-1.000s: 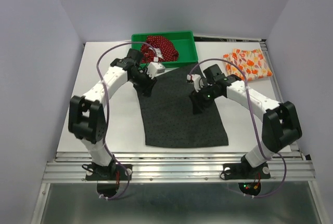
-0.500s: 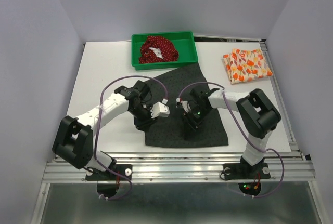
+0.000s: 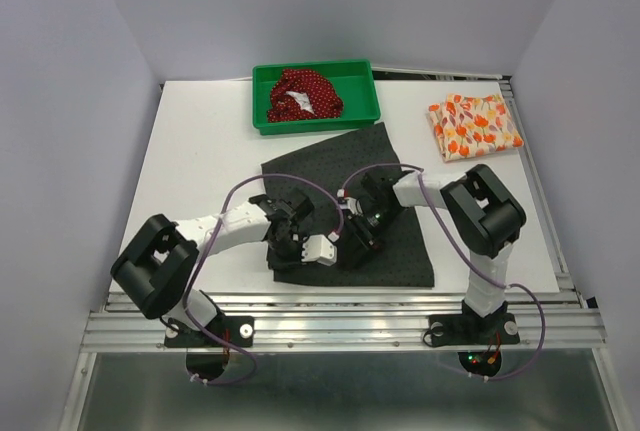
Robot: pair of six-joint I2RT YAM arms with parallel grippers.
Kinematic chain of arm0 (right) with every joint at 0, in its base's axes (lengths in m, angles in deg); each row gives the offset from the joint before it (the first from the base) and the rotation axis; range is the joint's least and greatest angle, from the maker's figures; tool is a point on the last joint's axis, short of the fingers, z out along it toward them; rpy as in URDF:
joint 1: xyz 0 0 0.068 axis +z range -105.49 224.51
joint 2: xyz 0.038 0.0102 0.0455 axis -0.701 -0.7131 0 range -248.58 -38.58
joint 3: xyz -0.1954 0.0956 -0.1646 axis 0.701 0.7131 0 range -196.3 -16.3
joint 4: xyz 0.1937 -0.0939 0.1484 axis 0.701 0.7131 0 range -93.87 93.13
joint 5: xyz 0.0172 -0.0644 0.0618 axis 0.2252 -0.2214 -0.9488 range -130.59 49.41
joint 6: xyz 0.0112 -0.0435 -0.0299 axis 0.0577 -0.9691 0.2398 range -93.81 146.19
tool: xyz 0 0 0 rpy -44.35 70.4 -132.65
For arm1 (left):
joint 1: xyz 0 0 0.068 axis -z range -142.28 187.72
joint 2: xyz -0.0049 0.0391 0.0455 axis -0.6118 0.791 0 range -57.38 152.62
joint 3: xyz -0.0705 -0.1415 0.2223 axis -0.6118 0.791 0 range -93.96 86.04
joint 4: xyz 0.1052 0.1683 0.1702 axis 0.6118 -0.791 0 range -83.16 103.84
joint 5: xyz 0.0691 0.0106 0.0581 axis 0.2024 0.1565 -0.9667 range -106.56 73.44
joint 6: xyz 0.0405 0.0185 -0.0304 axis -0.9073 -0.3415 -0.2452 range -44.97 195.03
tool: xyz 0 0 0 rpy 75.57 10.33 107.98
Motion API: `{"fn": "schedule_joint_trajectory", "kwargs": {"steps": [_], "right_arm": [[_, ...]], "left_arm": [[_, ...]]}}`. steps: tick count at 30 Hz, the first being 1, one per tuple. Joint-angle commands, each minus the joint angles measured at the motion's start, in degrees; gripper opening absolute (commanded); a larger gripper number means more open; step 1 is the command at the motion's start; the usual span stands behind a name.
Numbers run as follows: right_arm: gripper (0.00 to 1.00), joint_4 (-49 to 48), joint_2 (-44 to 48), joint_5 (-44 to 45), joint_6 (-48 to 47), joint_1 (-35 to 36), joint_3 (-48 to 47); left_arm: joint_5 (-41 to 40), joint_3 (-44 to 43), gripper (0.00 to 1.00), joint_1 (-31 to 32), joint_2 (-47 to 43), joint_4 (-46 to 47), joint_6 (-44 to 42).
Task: Fold and stack the skirts
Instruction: Flatten the skirt out
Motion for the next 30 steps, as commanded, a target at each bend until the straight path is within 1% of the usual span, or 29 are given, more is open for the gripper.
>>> {"fn": "schedule_joint_trajectory", "kwargs": {"steps": [1, 2, 4, 5, 8, 11, 13, 15, 16, 19, 20, 22, 24, 25, 27, 28, 30], "right_arm": [[0.62, 0.7, 4.1, 7.4, -2.7, -2.2, -3.0], [0.63, 3.8, 5.1, 7.9, -4.5, -3.0, -5.2], [0.64, 6.3, 6.3, 9.0, -6.2, -5.3, -8.1], [0.66, 8.2, 7.0, 10.8, -7.8, -7.5, -11.7], [0.66, 10.5, 6.7, 13.9, -9.7, -10.6, -17.9], [0.66, 10.1, 4.1, 21.1, -13.0, -12.6, -25.1], [0.66, 8.3, 1.5, 24.2, -13.7, -12.6, -28.1], [0.65, 6.3, -1.6, 26.7, -14.5, -12.6, -29.7], [0.65, 5.0, -2.7, 28.2, -14.5, -12.6, -29.9], [0.64, 3.8, -5.1, 30.0, -14.5, -12.6, -29.8], [0.64, 2.7, -6.0, 31.2, -14.5, -12.6, -28.4], [0.63, 1.5, -6.2, 32.5, -15.1, -12.6, -26.3], [0.63, 0.1, -5.6, 34.4, -16.6, -12.6, -21.8], [0.63, -0.2, -5.1, 34.5, -17.6, -12.6, -20.2], [0.62, -0.4, -4.0, 34.2, -18.7, -12.6, -16.7], [0.62, -0.4, -2.6, 33.8, -19.0, -12.6, -13.2], [0.62, -0.1, -0.7, 32.4, -20.2, -11.1, -9.9]], "left_arm": [[-4.5, 2.2, 0.32, -0.2, -0.5, 0.9, -1.0], [-4.5, 2.2, 0.32, -0.2, -0.9, 0.5, -1.4], [-4.5, 1.9, 0.32, -0.4, -3.2, -1.1, -2.9], [-4.3, 1.5, 0.32, -0.5, -4.4, -1.8, -3.4], [-4.5, -1.6, 0.34, -1.0, -8.4, -4.4, -5.0], [-3.0, -7.4, 0.34, -2.7, -10.2, -6.5, -5.4], [-1.7, -12.4, 0.34, -4.2, -9.2, -6.6, -4.5], [1.4, -17.3, 0.34, -7.7, -6.1, -6.7, -3.0], [2.9, -18.6, 0.34, -10.4, -4.8, -6.4, -1.1], [4.3, -22.6, 0.34, -14.6, 0.4, -2.9, 2.9], [4.9, -23.8, 0.34, -17.2, 1.7, -1.6, 5.9], [5.5, -24.9, 0.34, -19.5, 4.7, 2.3, 8.8], [6.4, -26.7, 0.34, -23.2, 7.0, 6.1, 11.6], [6.5, -27.5, 0.34, -24.4, 7.7, 6.8, 14.5], [6.4, -29.9, 0.35, -26.7, 9.5, 7.8, 16.7], [6.0, -32.4, 0.35, -28.6, 11.3, 8.4, 17.7], [6.1, -36.4, 0.37, -30.2, 13.7, 8.2, 18.9]]}}
